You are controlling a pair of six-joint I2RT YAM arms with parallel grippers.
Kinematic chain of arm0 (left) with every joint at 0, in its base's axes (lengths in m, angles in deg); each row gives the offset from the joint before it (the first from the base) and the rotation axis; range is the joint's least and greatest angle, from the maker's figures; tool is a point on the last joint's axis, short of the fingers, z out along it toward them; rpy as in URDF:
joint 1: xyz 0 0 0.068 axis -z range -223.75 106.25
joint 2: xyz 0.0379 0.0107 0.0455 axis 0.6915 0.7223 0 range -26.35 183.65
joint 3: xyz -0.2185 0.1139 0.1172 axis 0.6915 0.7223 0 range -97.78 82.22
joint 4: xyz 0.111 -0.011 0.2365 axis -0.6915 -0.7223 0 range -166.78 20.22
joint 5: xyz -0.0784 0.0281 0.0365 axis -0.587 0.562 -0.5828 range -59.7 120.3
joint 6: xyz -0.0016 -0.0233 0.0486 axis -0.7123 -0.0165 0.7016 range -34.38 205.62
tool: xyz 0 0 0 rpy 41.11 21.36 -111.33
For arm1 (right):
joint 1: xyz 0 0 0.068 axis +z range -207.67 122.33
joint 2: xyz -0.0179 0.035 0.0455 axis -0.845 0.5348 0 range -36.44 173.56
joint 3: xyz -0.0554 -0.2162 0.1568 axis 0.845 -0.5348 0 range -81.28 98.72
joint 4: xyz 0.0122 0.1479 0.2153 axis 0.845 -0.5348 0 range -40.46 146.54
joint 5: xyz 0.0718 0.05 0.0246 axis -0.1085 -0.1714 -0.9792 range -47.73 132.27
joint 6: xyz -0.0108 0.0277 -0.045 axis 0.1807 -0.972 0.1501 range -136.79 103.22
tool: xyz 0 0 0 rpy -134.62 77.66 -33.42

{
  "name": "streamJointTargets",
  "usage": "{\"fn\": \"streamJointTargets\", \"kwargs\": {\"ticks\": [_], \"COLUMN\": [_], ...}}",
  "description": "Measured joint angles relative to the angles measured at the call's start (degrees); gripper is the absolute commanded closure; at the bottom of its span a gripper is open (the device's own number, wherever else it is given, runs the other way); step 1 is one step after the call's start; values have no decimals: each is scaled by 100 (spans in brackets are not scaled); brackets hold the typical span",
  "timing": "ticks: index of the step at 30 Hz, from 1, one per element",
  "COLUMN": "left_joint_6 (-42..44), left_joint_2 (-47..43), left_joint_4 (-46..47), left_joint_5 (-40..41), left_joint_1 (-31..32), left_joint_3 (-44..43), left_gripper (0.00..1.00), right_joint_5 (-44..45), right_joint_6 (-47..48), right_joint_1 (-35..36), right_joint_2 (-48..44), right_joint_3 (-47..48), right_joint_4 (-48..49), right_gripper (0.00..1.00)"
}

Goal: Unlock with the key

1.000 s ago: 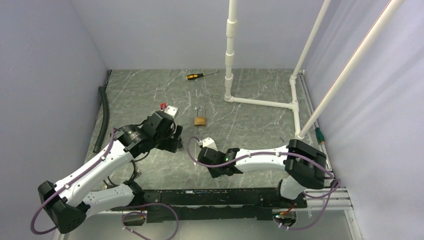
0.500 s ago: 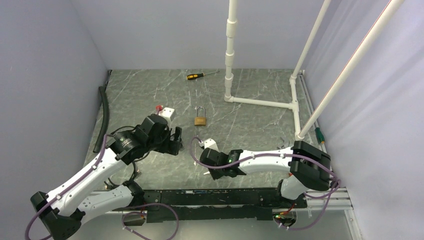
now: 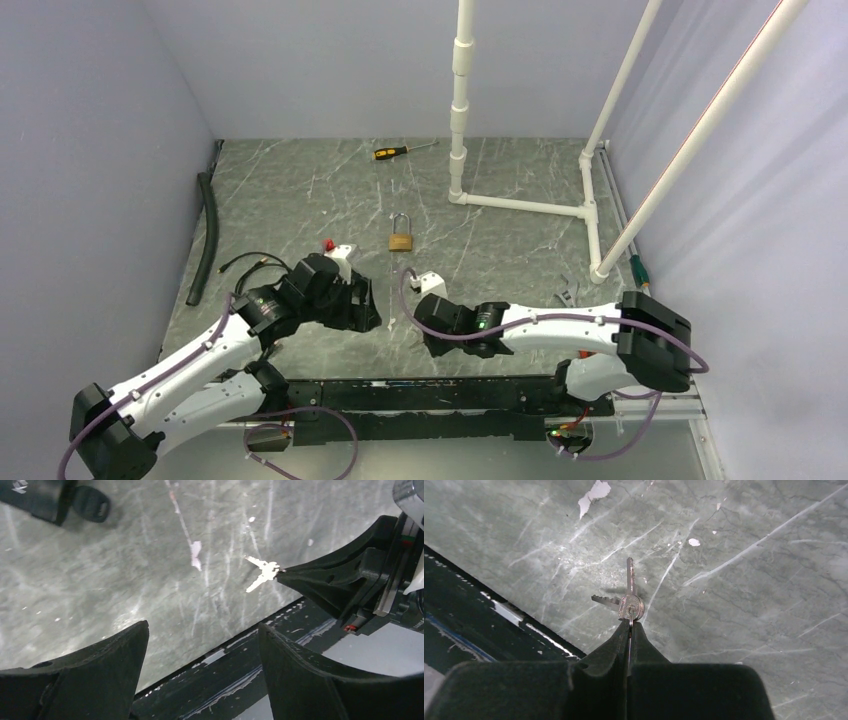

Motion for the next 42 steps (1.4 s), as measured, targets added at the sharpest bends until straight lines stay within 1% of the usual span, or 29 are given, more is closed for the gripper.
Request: {"fn": "streamJointTargets", "kwargs": {"ticks": [3, 9, 12, 13, 16, 23, 27, 34, 39, 42], "left_joint_6": [-61, -144, -192, -221, -323, -638, -861, -1097, -1198, -1248], "left_joint_2": [-50, -131, -162, -173, -269, -481, -505, -481, -380, -304], "left_joint_4": [420, 1360, 1829, 1958, 2291, 3303, 3939, 4463, 4627, 4754], "left_joint_5": [-291, -835, -1141, -1239, -1438, -2057, -2413, -2647, -2688, -2754], "left_joint_1": [0, 0, 0, 0, 0, 0, 0, 0, 0, 0], "left_joint_3": [199, 577, 807, 868, 1016, 1213, 1333, 1436, 1491, 1526], "left_gripper": [19, 24, 24, 26, 30, 37, 40, 44, 49, 50], "right_joint_5": [31, 129, 188, 201, 271, 271, 264, 262, 251, 249], "right_joint_6": [-2, -24, -74, -90, -122, -133, -133, -131, -129, -129], "right_joint_1": [0, 0, 0, 0, 0, 0, 0, 0, 0, 0], "right_joint_2": [-240, -415, -577, -651, -1038, -2135, -2465, -2699, -2747, -2771], "right_joint_3": [-55, -57, -66, -70, -76, -214, -282, -284, -284, -284], "right_joint_4": [37, 46, 33, 26, 33, 181, 227, 310, 354, 363], "right_gripper": [100, 100, 100, 100, 100, 100, 100, 100, 100, 100]}}
